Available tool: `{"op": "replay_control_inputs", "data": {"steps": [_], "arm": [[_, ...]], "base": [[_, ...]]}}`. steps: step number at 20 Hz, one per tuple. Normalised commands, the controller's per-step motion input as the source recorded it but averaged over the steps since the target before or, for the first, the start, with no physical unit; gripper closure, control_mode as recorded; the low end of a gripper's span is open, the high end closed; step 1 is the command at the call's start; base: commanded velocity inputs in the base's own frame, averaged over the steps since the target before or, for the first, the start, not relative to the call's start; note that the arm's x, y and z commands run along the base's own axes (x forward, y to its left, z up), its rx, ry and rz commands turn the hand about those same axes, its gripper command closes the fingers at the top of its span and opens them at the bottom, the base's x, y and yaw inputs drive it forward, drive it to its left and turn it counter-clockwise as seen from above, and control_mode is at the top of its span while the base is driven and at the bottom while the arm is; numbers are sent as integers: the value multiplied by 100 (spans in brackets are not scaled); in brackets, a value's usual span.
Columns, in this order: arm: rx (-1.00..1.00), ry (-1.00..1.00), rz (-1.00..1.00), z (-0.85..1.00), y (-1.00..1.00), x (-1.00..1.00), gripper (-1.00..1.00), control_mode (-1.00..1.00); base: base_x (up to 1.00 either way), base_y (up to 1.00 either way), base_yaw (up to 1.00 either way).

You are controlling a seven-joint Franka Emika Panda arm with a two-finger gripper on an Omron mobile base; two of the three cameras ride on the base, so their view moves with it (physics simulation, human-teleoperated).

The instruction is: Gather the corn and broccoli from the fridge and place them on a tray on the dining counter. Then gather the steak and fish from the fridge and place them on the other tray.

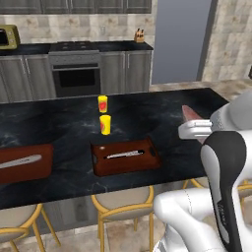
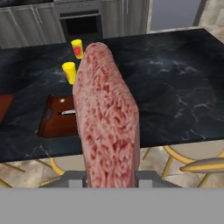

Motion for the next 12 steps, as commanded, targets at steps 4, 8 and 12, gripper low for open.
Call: {"op": "replay_control_inputs", "data": {"steps": [4, 8, 12], "arm": [[0, 0, 0, 0, 0, 0, 100, 100], [0, 4, 0, -8, 0, 1, 100, -100], [0, 23, 9, -65, 11, 80, 100, -100]], "base": [[47, -2, 0], [0, 0, 2], [0, 0, 0]]}}
